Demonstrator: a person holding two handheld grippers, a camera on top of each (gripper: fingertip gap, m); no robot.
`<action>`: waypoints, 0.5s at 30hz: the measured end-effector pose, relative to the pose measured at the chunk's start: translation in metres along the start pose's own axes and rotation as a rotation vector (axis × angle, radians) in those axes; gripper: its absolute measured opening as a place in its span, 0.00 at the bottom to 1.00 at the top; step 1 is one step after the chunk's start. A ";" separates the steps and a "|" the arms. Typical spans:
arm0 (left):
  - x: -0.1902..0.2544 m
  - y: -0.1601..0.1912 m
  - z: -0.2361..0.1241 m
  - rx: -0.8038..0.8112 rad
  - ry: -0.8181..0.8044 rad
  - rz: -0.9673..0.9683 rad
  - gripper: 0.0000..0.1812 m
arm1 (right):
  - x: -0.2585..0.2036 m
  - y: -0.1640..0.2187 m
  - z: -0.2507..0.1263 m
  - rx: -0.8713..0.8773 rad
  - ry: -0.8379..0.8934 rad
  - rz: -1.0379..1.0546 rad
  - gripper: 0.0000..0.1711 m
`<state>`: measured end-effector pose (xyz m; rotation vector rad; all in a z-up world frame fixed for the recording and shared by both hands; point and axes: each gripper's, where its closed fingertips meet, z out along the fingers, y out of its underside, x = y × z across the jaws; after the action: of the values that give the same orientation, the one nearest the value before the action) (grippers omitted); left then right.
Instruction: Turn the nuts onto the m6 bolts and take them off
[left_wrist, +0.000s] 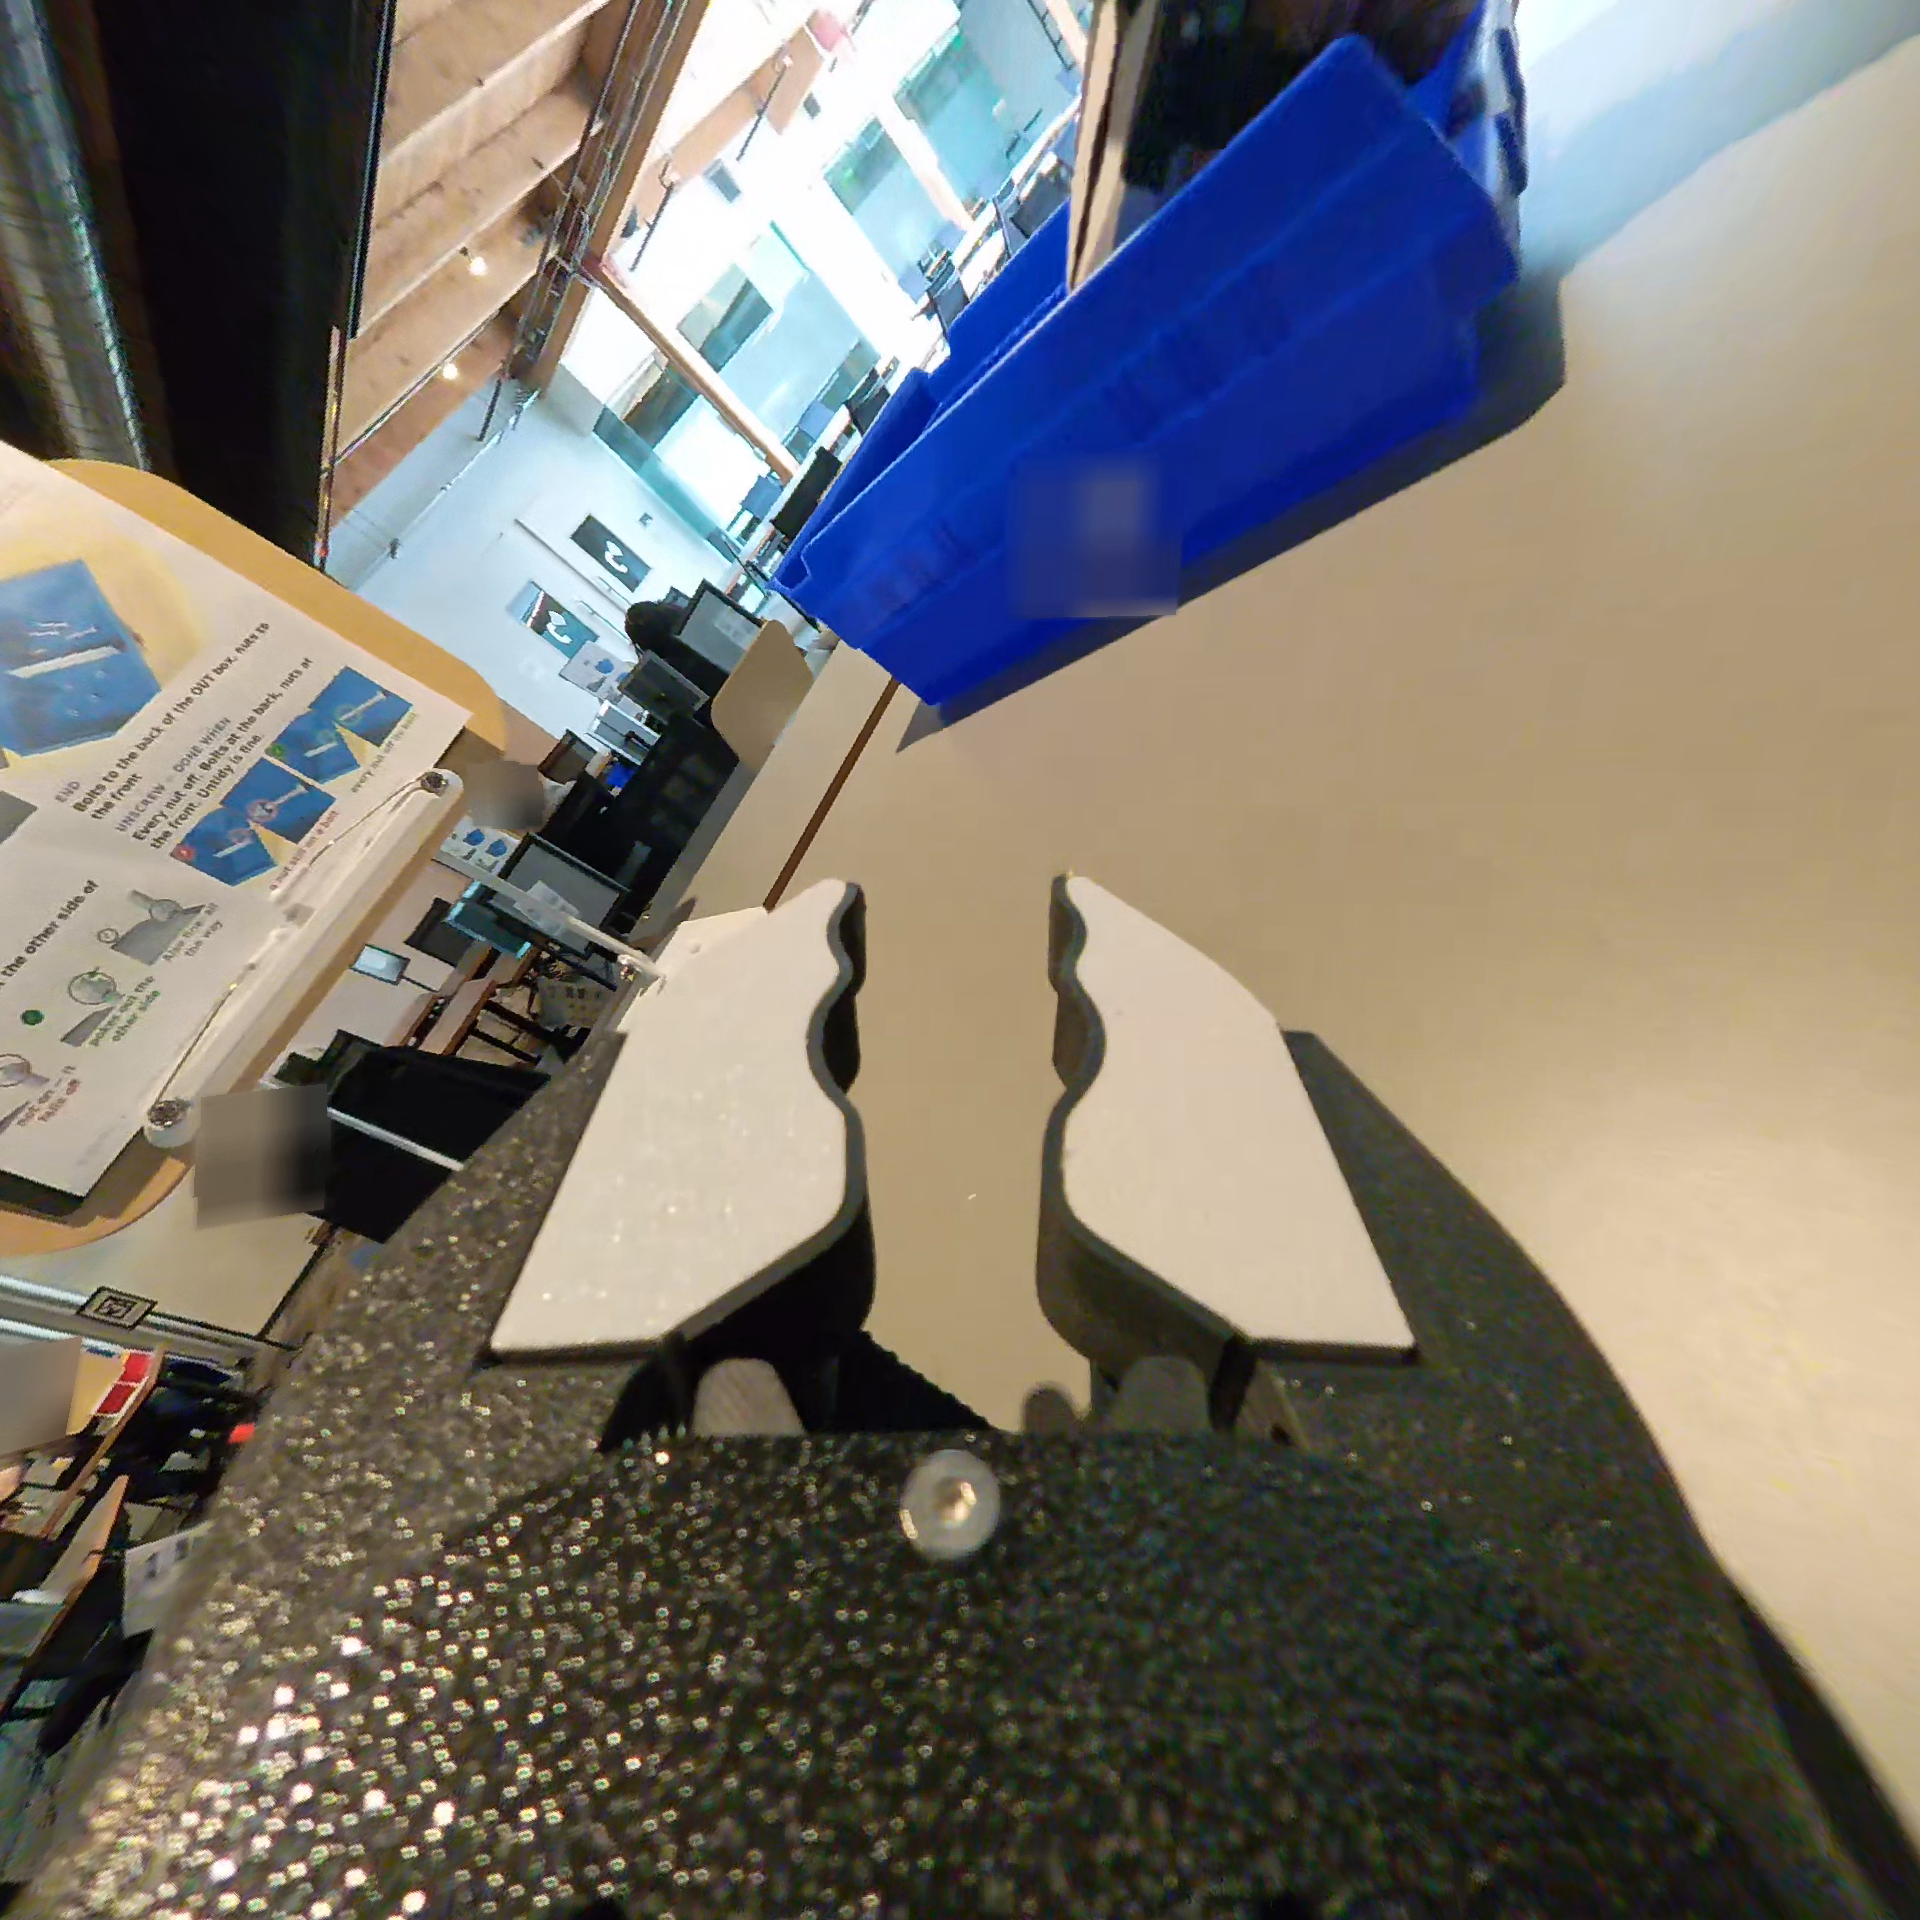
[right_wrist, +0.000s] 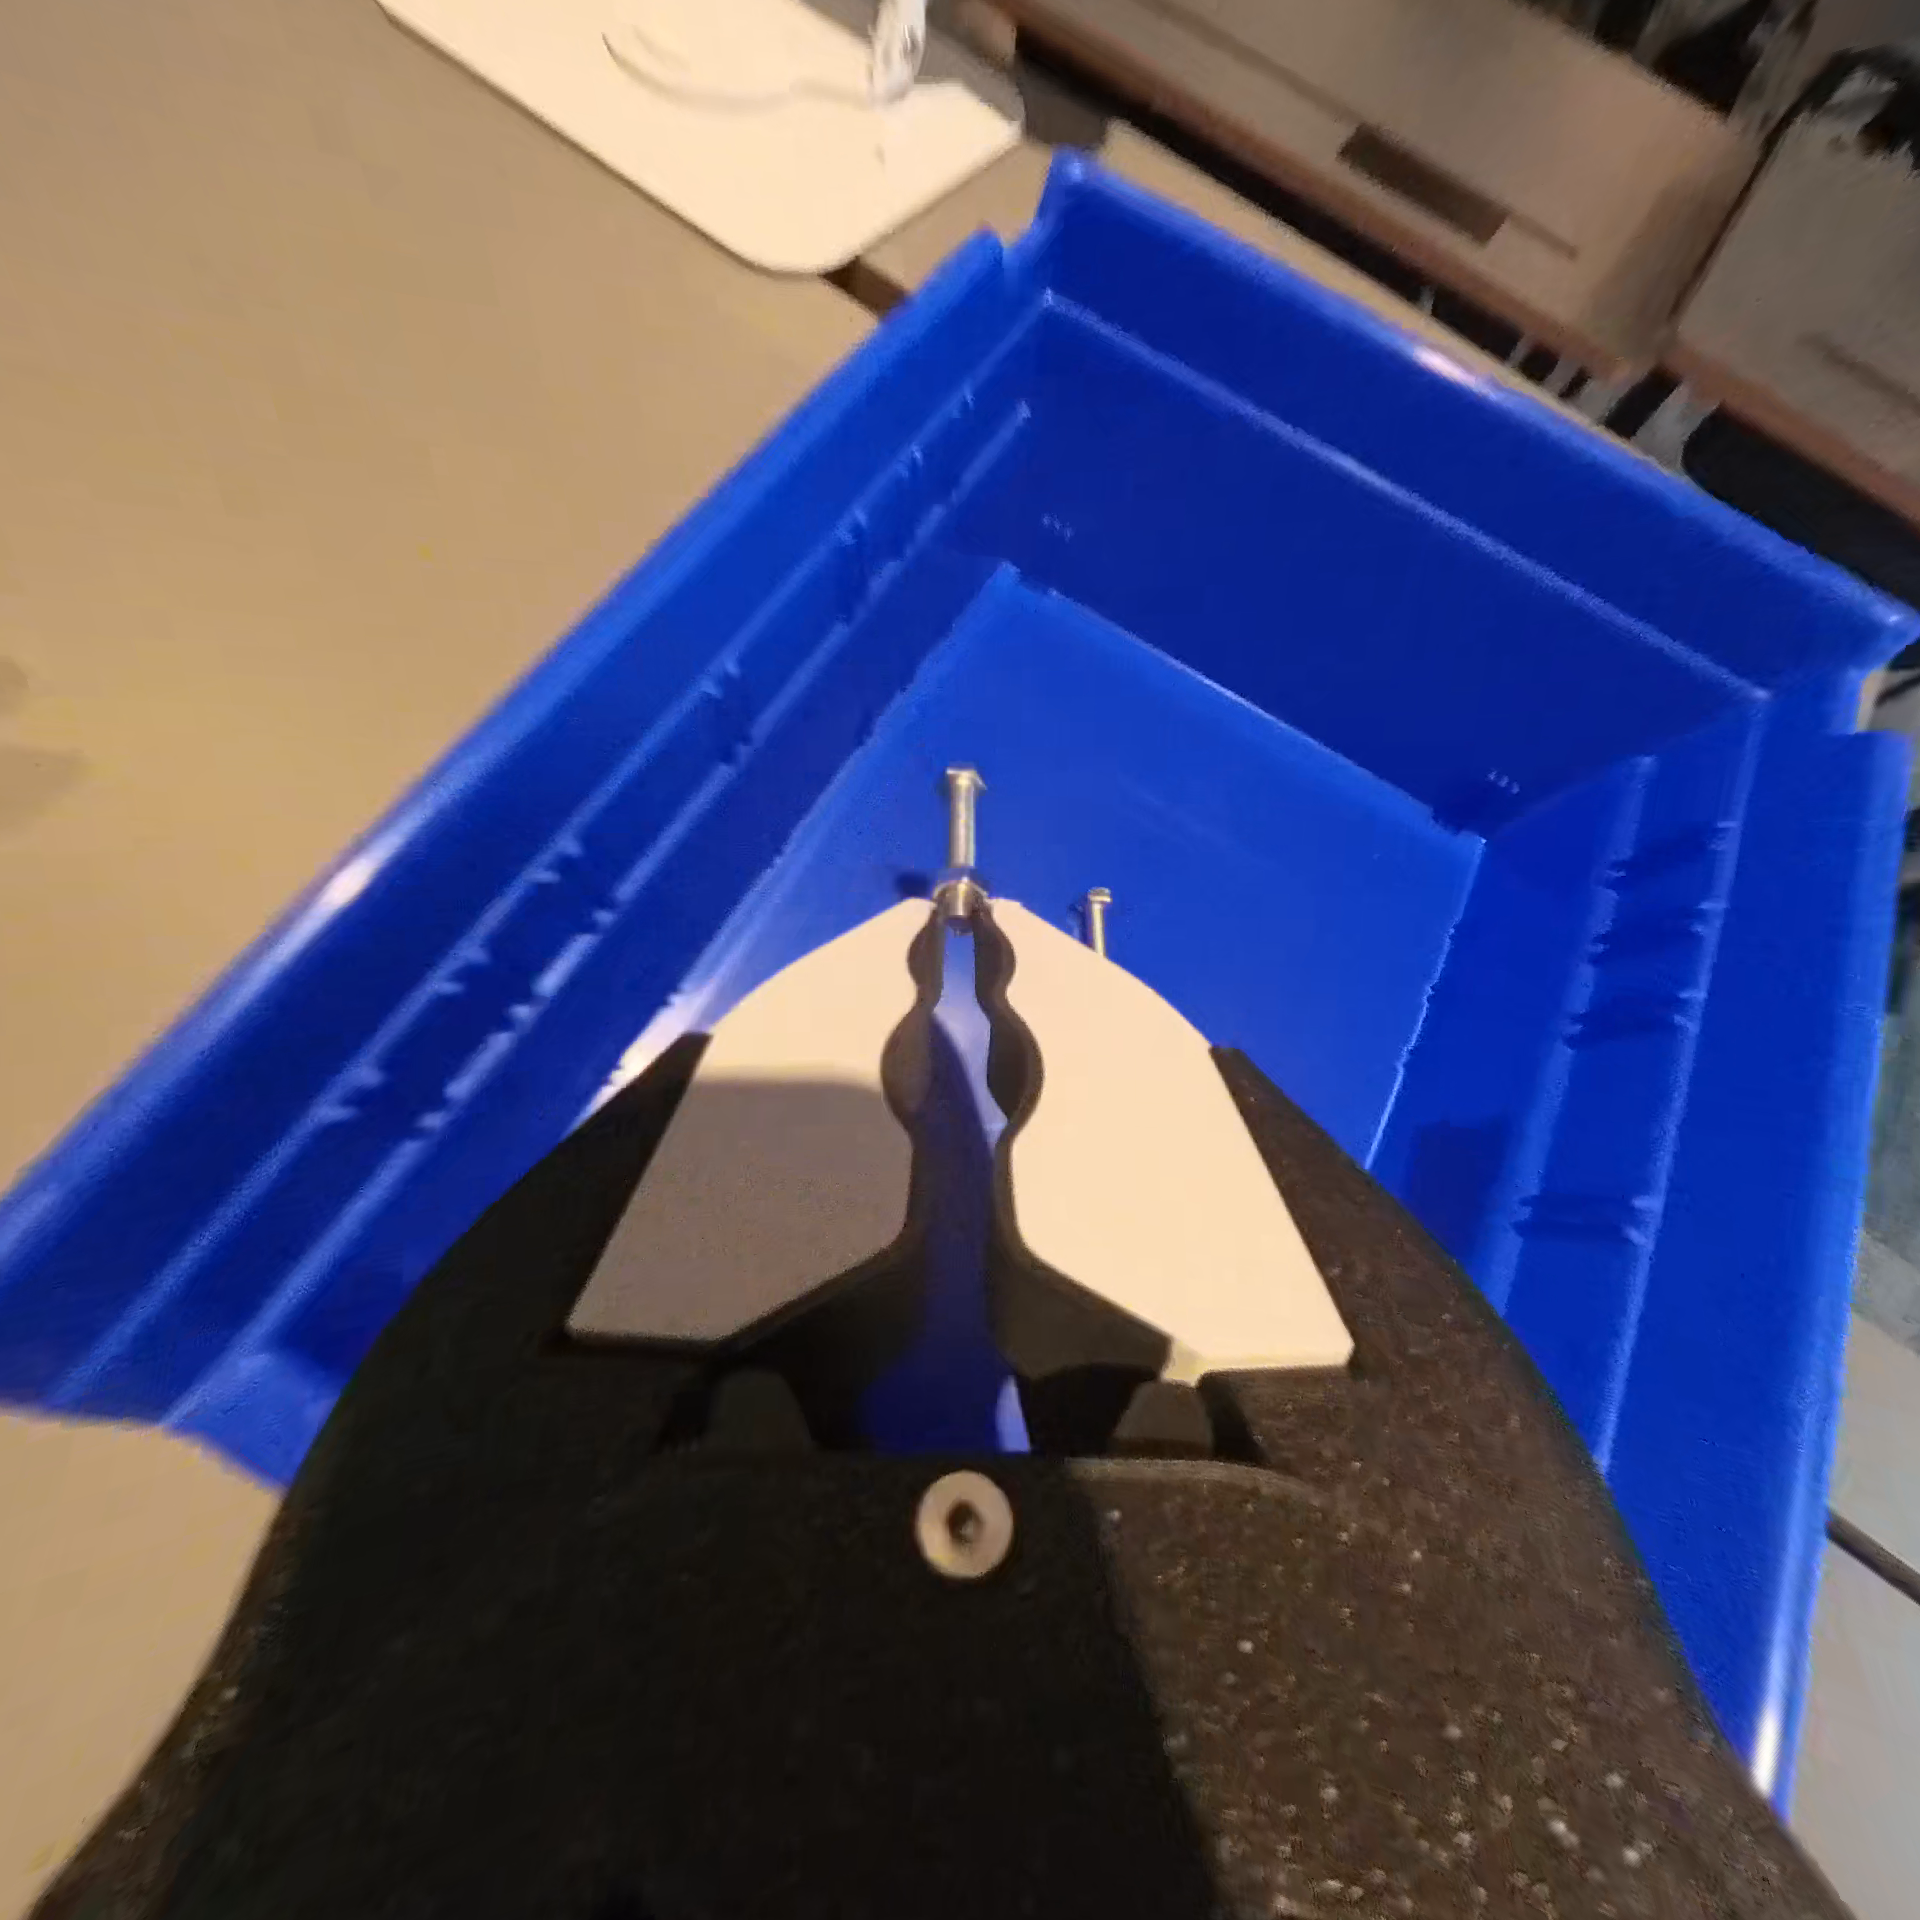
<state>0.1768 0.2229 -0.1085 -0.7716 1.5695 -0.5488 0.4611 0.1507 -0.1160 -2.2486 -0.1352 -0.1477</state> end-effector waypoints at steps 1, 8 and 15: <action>0.000 0.001 0.000 -0.002 -0.002 0.000 0.18 | 0.004 0.006 0.008 -0.042 0.009 -0.018 0.03; -0.003 0.006 -0.003 -0.015 -0.011 0.006 0.17 | 0.022 0.046 0.037 -0.286 0.038 -0.047 0.03; -0.004 0.005 -0.004 -0.008 -0.007 0.006 0.17 | 0.030 0.051 0.023 -0.333 0.099 -0.065 0.14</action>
<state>0.1724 0.2287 -0.1091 -0.7739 1.5685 -0.5350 0.4998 0.1379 -0.1652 -2.5634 -0.1394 -0.3371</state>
